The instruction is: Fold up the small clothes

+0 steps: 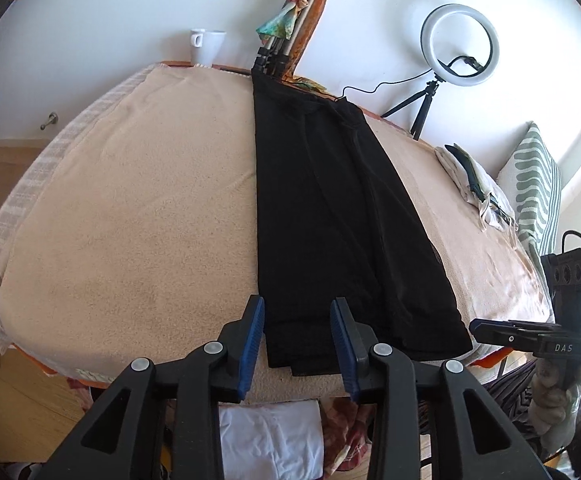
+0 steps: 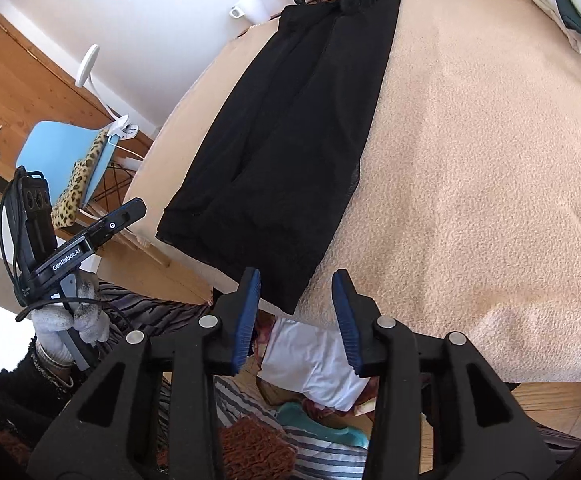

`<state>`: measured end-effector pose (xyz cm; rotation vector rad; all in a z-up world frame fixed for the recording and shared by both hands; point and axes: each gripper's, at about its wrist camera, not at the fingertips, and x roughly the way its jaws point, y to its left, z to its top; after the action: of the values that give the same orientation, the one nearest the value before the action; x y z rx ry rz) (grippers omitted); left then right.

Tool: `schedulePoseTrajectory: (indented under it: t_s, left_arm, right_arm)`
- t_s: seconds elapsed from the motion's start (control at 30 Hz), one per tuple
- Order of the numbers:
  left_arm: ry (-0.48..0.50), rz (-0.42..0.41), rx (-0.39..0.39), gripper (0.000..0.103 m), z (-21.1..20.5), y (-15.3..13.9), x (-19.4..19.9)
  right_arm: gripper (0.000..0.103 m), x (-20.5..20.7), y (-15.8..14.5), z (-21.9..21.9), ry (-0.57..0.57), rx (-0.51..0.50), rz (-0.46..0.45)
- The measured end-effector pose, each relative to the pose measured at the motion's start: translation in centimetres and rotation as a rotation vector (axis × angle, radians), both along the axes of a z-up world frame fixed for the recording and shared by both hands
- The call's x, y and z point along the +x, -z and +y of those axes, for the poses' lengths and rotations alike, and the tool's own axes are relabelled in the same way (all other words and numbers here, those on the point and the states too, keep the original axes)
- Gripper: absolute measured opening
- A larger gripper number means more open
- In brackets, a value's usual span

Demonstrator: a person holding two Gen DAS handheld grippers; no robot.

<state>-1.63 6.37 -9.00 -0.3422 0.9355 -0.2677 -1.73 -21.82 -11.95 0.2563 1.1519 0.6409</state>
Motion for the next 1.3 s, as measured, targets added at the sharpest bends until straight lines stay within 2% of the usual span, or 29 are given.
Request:
schedulePoseTrajectory:
  t_s: [0.07,0.23,0.27,0.3,0.37,0.4,0.43,0.53,0.63,0.77,0.9,1.17,1.3]
  left_arm:
    - [0.005,0.051,-0.051,0.036,0.5,0.9,0.7]
    - [0.0,0.139,-0.105,0.033,0.7,2.8,1.1]
    - [0.006,0.138,-0.114,0.029,0.6,3.0,1.1]
    - [0.012,0.133,-0.113,0.02,0.5,3.0,1.0]
    - [0.02,0.116,-0.106,0.01,0.3,2.9,1.0]
    - [0.023,0.109,-0.106,0.005,0.4,2.8,1.0]
    - [0.026,0.103,-0.106,0.005,0.3,2.7,1.0]
    - [0.045,0.073,-0.076,0.004,0.0,1.9,0.8]
    - [0.051,0.04,-0.067,0.004,0.2,0.7,0.1]
    - [0.07,0.036,-0.001,0.004,-0.2,1.0,-0.1]
    - [0.053,0.076,-0.031,0.004,0.1,2.1,0.3]
    - [0.051,0.044,-0.063,0.004,0.2,0.1,1.0]
    - [0.047,0.014,-0.068,0.004,0.3,-1.4,2.2]
  right_arm:
    - [0.039,0.3,0.5,0.1,0.0,0.02,0.018]
    - [0.035,0.3,1.5,0.6,-0.02,0.03,0.046]
    - [0.034,0.2,1.5,0.9,-0.024,0.02,0.045]
    - [0.033,0.3,1.6,1.1,-0.025,0.019,0.049]
    - [0.03,0.5,1.9,1.2,-0.024,0.033,0.059]
    - [0.025,0.6,2.1,1.2,-0.024,0.037,0.063]
    - [0.018,0.7,2.2,1.2,-0.025,0.038,0.066]
    - [0.007,0.6,2.3,1.7,-0.032,0.045,0.07]
    - [0.005,0.3,1.1,1.3,-0.023,0.059,0.055]
    - [0.005,0.0,0.3,0.8,-0.037,0.054,0.02]
    - [0.005,0.3,2.2,1.7,-0.032,0.008,0.057]
    - [0.005,1.5,1.7,0.4,0.003,0.118,0.094]
    - [0.005,2.7,0.8,0.0,0.015,0.147,0.079]
